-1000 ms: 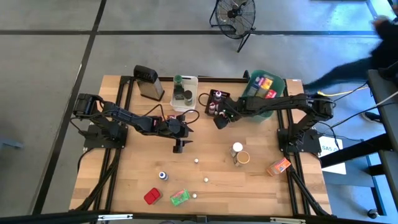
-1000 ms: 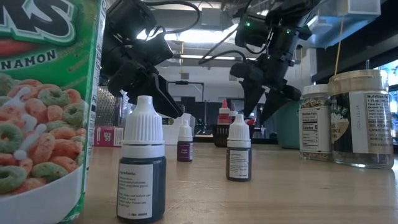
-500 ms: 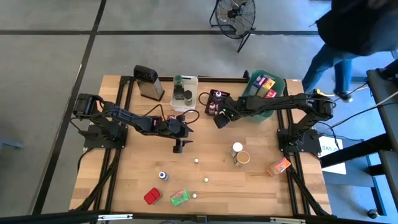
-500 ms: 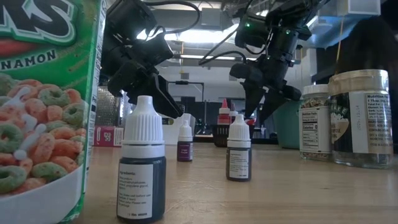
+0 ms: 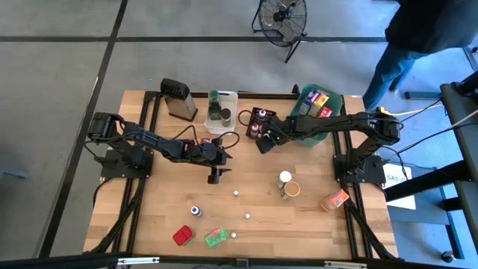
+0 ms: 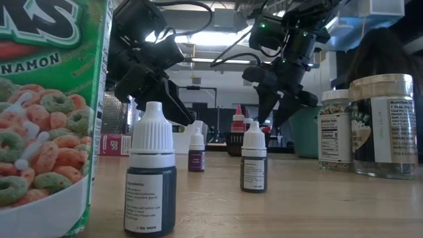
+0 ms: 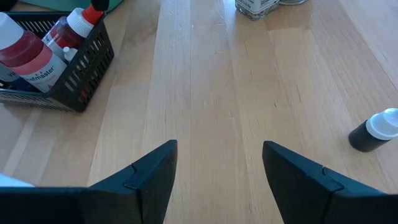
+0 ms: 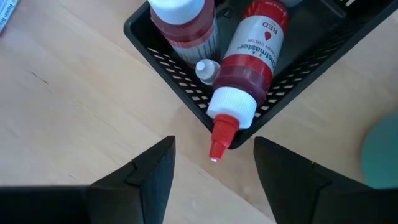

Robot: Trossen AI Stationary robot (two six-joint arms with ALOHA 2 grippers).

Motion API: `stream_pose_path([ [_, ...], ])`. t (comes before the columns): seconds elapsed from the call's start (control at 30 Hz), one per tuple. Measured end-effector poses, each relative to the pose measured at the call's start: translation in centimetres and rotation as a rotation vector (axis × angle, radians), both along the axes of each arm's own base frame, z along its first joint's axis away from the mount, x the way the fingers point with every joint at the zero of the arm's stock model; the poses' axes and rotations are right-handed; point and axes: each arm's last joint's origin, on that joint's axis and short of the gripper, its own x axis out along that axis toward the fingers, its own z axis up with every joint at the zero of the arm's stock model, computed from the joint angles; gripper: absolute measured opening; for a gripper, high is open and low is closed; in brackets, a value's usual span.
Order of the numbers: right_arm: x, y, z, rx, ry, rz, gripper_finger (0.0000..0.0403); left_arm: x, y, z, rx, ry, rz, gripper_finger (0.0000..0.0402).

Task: Pick & Place Kitchen Items
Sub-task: Put the large red food coloring bottle into the black bin

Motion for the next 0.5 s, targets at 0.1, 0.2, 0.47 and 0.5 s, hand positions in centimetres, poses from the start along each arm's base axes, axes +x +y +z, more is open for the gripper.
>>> stream_pose_path([
  [0.1, 0.02, -0.01, -0.02, -0.002, 0.0, -0.001, 0.0218, 0.0, 0.0, 0.0, 0.0, 0.0, 0.0, 0.0232],
  [0.2, 0.02, -0.01, -0.01, -0.002, -0.001, -0.001, 0.0218, 0.0, 0.0, 0.0, 0.0, 0.0, 0.0, 0.0231],
  [0.47, 0.36, -0.14, -0.58, -0.024, 0.011, -0.005, 0.0218, 0.0, 0.0, 0.0, 0.0, 0.0, 0.0, 0.0231],
  [0.5, 0.36, -0.14, -0.58, -0.027, 0.012, -0.007, 0.0218, 0.0, 0.0, 0.0, 0.0, 0.0, 0.0, 0.0231],
])
